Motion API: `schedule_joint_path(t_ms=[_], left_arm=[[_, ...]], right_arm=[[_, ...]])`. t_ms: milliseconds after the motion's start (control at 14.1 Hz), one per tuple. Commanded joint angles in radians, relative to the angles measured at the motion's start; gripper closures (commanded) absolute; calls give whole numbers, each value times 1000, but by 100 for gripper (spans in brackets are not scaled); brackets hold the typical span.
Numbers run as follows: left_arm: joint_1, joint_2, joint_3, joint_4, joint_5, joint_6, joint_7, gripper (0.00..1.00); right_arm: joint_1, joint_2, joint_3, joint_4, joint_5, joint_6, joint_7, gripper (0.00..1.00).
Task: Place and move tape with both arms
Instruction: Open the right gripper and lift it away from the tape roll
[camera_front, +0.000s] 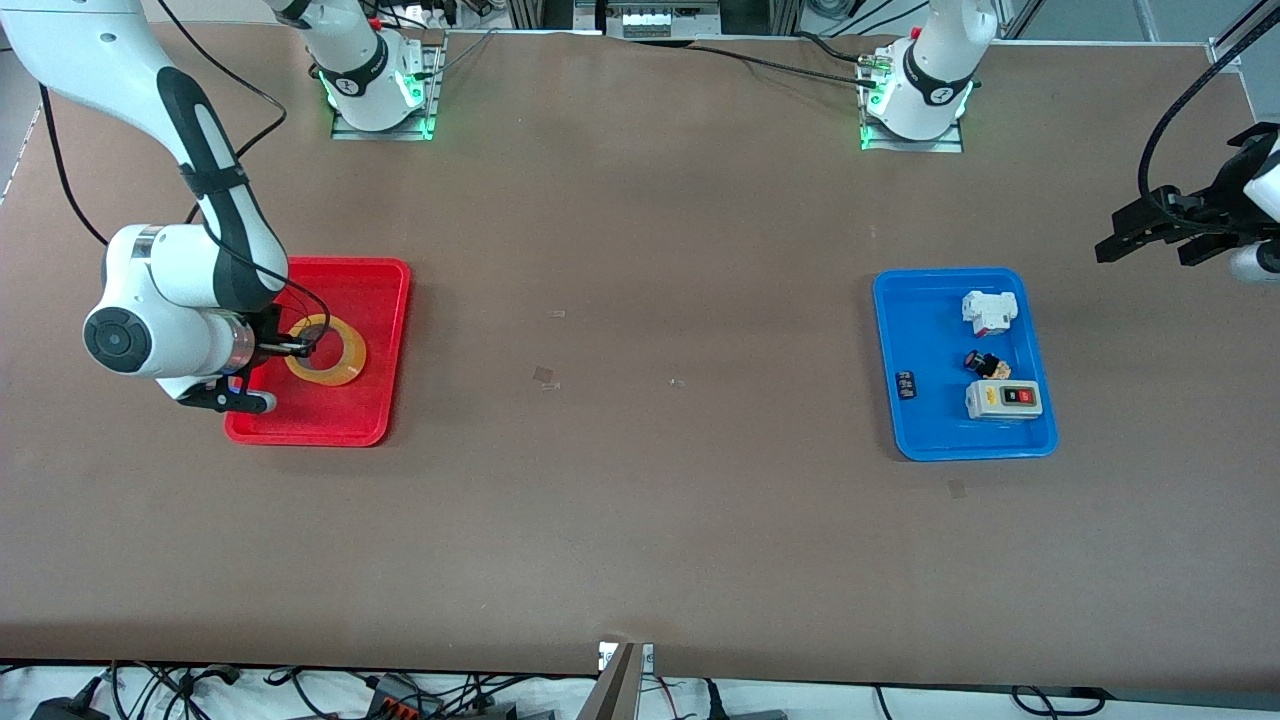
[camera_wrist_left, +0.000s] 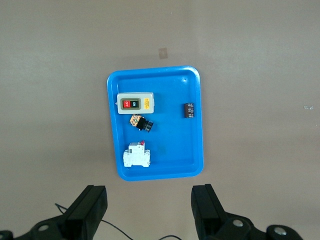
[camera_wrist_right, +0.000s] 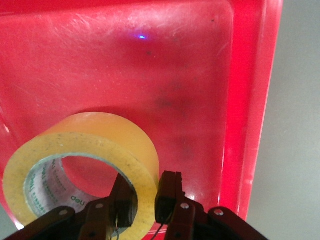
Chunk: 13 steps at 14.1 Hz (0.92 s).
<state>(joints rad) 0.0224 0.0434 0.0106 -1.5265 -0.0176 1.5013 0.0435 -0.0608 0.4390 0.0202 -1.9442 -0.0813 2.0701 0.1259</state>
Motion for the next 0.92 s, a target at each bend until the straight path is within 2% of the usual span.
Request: schedule_joint_path(t_ms=[0,71,142,213,284,427,711,853], left_arm=[[2,-8,2,-6,-4,5,-8,0],[4,-7,3,-6,-4,7,-8,0],[4,-7,3,-6,-4,11,-8,0],[8,-7,3,-6,-4,13,-8,0],[11,-8,2,-6,-4,13,-8,0],[11,-8,2,-7,-4,13,-8,0],[11,-8,2,-6,-5,11,-8,0],[10,-8,0,-6,-4,11,-8,0]], right_arm=[[-20,-43,3,-68,-12,51,-6,94],[-20,-43,3,-91,-11,80,-6,88],[-21,-42,3,-101,-11,96,-5,63],[-21,-40,3,-98,-11,94,9,29],[-16,-49,4,-87,-11,84,8,1],[-8,-89,18,-17,-9,-22,6,0],[24,-100,20,343,0,-411,-8,0],[27,-98,21,512,8,-513,-32,0]])
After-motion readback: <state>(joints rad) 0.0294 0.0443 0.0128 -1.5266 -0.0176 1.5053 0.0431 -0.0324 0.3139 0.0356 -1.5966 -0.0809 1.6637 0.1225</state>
